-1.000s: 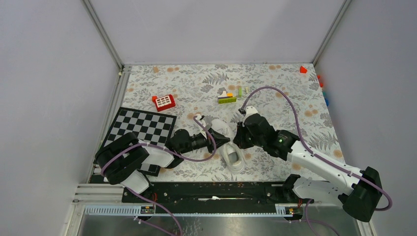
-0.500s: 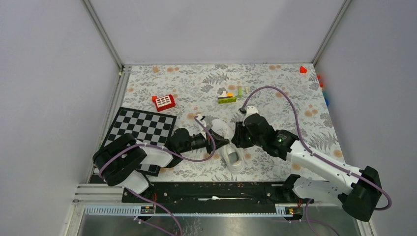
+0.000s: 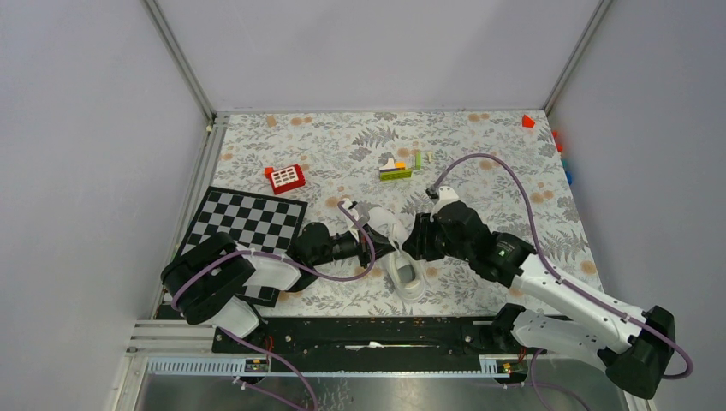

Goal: Tie the shoes
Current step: Cross the shoelace with the shoelace.

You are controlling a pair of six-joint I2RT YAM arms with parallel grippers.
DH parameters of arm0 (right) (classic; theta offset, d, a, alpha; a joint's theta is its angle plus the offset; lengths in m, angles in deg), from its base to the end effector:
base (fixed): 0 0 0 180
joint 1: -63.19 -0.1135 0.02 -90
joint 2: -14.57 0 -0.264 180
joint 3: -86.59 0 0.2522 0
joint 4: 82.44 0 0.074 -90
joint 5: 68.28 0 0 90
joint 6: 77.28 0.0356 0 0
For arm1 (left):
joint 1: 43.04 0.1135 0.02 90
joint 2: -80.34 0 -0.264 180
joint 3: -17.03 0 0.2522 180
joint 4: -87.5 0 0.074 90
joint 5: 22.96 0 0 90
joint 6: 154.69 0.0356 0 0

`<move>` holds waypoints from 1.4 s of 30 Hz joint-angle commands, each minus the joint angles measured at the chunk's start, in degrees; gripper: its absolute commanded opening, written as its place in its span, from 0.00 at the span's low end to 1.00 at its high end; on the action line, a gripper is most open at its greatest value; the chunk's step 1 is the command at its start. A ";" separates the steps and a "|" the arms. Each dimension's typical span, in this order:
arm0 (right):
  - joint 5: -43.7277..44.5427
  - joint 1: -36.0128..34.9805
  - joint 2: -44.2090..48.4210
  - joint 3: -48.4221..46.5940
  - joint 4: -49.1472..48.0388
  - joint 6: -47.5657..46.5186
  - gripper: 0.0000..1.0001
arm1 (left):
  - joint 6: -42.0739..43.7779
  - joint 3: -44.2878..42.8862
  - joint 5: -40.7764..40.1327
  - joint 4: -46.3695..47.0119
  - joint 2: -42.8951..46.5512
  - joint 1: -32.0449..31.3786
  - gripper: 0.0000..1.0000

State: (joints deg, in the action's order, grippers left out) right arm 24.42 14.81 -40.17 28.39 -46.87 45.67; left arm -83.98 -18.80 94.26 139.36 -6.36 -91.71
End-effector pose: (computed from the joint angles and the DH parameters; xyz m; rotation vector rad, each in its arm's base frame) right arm 0.1422 0.1575 0.2861 -0.2710 2.2172 0.7650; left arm 0.1658 -0.2132 0.1833 0.8166 1.5023 -1.2774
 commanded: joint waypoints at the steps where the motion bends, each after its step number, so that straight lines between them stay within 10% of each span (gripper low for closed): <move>1: -2.43 -0.71 1.92 1.28 -1.94 2.07 0.39 | 0.57 -1.84 1.74 2.23 1.51 0.26 0.00; 7: -3.94 -2.95 1.90 1.73 -4.58 2.62 0.21 | 0.65 -2.10 1.62 1.64 1.66 0.29 0.00; 42: 15.26 -9.37 -6.36 -2.63 -3.04 1.32 0.21 | 2.41 -2.41 3.04 -2.20 3.90 0.45 0.00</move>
State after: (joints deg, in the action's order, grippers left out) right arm 36.07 5.81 -45.91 28.34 -49.23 48.05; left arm -82.25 -19.61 94.55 134.40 -4.02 -91.56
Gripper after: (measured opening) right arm 0.212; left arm 0.013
